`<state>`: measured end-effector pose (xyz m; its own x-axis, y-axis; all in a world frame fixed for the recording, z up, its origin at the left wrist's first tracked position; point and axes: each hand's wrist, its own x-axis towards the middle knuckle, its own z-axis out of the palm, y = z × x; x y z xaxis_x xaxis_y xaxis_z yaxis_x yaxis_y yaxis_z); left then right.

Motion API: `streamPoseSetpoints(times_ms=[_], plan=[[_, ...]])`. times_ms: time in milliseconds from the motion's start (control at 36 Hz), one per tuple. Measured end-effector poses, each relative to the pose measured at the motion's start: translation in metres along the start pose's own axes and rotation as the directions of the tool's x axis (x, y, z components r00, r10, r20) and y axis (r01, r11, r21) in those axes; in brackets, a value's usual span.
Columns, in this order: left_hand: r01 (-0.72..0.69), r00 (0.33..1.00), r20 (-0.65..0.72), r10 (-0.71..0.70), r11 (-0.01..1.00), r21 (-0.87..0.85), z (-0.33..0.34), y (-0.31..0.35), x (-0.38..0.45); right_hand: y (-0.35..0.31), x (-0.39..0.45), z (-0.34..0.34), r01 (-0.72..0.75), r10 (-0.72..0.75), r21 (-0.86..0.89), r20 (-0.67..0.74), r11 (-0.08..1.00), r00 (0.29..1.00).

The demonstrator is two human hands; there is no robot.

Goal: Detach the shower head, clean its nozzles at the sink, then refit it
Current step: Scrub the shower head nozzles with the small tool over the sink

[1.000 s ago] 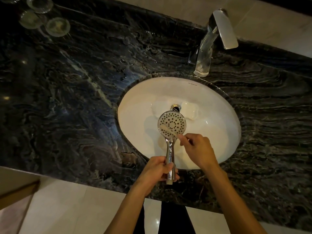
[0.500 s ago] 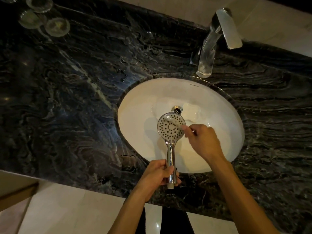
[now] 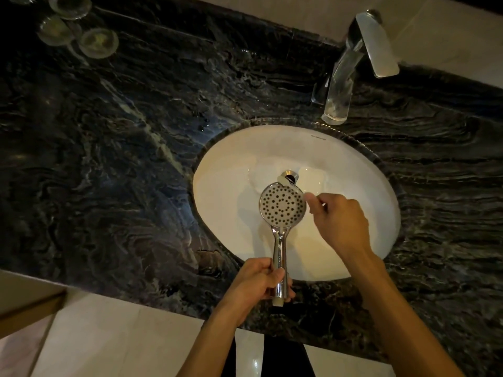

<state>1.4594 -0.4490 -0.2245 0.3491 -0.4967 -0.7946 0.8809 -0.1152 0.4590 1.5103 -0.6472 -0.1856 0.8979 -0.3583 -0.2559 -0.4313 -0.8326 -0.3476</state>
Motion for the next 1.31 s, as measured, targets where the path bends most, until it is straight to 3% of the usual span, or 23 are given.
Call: streamPoseSetpoints(times_ms=[194,389,500,611,806,1028,1195,1306], plan=[[-0.023,1.000,-0.001,0.023,0.999,-0.034,-0.001,-0.004,0.000,-0.010,-0.017,0.019,0.129,-0.118,-0.053,0.180,0.990,0.977],[-0.033,0.999,0.016,0.033,0.999,-0.027,-0.001,-0.004,0.000,0.005,0.002,0.004,-0.001,0.002,0.050,-0.014,0.999,1.000],[-0.033,0.999,0.008,0.034,0.998,-0.049,-0.002,-0.005,0.000,0.006,-0.008,0.009,0.009,-0.030,0.142,0.149,0.990,0.988],[-0.035,0.999,0.009,0.036,0.998,-0.045,-0.001,-0.004,0.000,0.006,-0.025,0.017,0.080,-0.113,0.124,0.287,0.989,0.951],[-0.032,0.999,0.019,0.033,0.999,-0.037,-0.001,-0.002,-0.001,0.014,-0.004,0.003,-0.004,-0.006,0.208,0.047,0.978,0.999],[-0.045,0.999,0.021,0.045,0.998,-0.039,-0.002,-0.002,-0.002,0.010,-0.032,0.017,0.090,-0.124,0.148,0.246,0.985,0.961],[-0.039,0.999,0.029,0.040,0.999,-0.032,-0.002,-0.001,-0.002,0.019,-0.015,0.006,0.036,-0.038,0.242,0.006,0.970,0.999],[-0.040,0.999,0.027,0.041,0.999,-0.035,-0.002,-0.003,-0.002,0.018,-0.012,0.006,0.044,-0.060,0.245,0.057,0.969,0.997]])
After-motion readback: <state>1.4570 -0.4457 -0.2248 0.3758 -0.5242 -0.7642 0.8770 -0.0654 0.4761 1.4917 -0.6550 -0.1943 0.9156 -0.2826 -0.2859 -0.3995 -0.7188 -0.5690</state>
